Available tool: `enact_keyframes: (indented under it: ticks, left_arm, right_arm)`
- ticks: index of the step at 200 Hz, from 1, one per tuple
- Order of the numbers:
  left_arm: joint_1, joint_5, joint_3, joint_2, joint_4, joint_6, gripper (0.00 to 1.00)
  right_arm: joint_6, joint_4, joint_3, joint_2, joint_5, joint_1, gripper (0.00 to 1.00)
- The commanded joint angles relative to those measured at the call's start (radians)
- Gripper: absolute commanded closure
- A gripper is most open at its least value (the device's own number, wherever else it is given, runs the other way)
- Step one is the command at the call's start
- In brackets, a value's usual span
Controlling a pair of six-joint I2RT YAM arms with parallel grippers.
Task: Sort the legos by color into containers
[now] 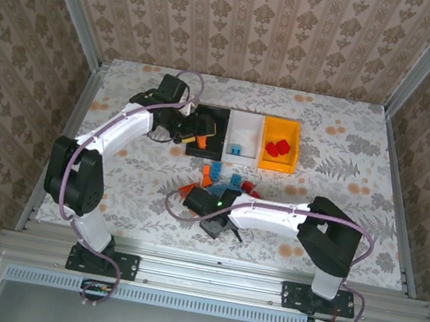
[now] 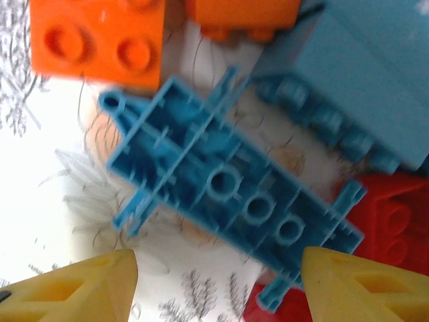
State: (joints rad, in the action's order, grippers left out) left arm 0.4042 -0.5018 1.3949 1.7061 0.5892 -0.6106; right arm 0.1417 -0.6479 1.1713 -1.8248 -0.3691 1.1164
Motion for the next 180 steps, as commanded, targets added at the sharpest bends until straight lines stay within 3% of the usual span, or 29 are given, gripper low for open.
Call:
enact_keyframes:
  ticks: [1,54,94,180]
  left_arm:
    - [-0.007,-0.017,-0.002,-0.014,-0.008,-0.007,0.24]
    - [-0.009,-0.021,-0.002,-0.017,-0.010,-0.008,0.24]
    - [-0.007,-0.021,-0.002,-0.019,-0.011,-0.003,0.24]
    - [-0.009,-0.050,-0.002,-0.014,-0.023,-0.002,0.24]
  right_arm:
    - [-0.062,-0.036,0.048,-0.022,-0.086,0.002,0.33]
    - [-0.137,-0.024,0.076,-0.064,-0.143,-0.008,0.30]
    - [-0.165,0.065,0.048,-0.036,0.059,-0.064,0.34]
    - [-0.237,0.029,0.068,-0.071,0.288,-0.107,0.35]
